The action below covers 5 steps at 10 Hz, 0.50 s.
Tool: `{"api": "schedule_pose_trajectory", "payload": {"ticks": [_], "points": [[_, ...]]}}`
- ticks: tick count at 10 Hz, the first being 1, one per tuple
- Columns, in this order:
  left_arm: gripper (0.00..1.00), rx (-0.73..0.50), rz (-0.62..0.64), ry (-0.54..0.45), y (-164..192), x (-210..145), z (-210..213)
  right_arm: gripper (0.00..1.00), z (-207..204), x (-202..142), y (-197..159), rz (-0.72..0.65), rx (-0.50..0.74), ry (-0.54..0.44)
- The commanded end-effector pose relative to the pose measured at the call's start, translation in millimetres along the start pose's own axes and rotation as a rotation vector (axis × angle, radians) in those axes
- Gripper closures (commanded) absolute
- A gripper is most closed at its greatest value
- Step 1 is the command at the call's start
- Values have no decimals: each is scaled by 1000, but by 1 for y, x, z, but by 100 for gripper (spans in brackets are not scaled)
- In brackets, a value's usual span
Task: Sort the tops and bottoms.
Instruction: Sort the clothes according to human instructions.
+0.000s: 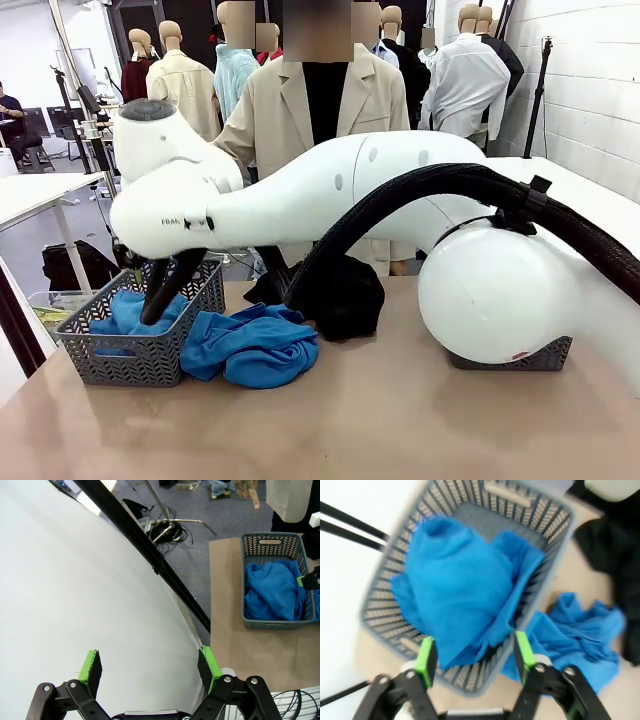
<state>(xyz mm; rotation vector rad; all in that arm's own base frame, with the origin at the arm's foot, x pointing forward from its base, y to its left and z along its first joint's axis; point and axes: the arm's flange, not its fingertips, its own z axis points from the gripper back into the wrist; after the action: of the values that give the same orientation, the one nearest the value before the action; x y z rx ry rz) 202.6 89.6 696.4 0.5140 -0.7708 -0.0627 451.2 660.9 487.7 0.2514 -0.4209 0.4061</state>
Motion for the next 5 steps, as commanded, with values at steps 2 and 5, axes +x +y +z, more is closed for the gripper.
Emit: {"api": "schedule_pose_trajectory", "payload": {"ticks": [2, 5], "points": [[0, 13, -6, -3, 2, 0, -1, 0, 44, 30, 40, 47, 65, 16], [0, 13, -6, -3, 2, 0, -1, 0, 55, 5, 25, 46, 67, 2]]}}
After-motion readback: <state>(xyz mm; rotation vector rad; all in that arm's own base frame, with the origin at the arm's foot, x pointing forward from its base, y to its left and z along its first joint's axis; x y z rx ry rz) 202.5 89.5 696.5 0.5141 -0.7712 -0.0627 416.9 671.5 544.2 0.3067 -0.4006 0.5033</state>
